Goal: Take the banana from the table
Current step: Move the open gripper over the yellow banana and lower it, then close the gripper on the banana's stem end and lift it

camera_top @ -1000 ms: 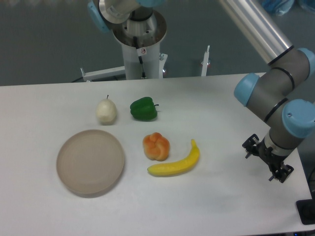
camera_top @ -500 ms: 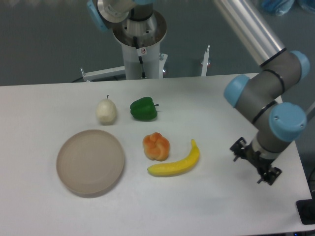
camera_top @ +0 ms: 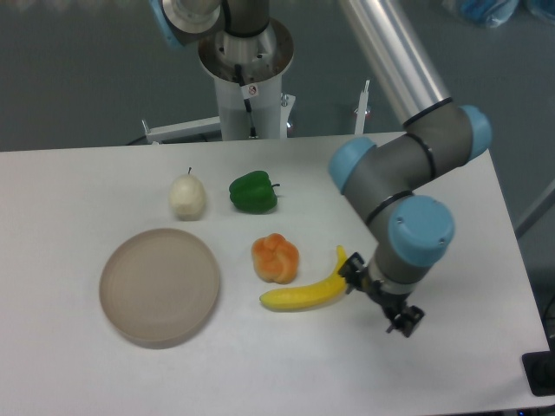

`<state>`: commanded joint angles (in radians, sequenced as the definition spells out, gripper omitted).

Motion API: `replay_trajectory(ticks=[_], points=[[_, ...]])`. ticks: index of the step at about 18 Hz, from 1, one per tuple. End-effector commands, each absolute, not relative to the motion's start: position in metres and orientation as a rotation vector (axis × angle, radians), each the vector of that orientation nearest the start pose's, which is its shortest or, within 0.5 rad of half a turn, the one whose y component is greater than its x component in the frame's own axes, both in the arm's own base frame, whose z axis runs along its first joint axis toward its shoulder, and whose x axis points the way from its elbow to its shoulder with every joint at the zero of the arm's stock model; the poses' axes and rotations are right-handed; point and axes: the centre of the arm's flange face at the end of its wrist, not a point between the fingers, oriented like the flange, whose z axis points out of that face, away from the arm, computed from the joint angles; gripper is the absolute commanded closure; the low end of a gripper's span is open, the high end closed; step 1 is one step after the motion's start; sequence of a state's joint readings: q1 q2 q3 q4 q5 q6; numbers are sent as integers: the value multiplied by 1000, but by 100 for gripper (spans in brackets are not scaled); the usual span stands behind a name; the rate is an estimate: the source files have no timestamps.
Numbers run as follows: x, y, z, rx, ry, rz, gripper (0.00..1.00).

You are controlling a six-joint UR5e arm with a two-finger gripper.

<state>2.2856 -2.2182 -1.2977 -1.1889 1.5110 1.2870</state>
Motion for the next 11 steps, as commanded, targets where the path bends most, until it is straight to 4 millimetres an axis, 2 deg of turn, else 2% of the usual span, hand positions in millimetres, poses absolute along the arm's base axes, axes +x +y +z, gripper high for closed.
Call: replay_trajectory(ticks=[3,4,5,7,8,11], points=[[-367,637,257,-2958,852,-19,0],[-359,631,243,-2973,857,-53,0],[-352,625,237,-2982,869,-69,0],[-335,603,238,-2973,903,-84,0],[-331,598,235,-2969,905,-75,0],[-317,593,209,-2957,914,-43,0]])
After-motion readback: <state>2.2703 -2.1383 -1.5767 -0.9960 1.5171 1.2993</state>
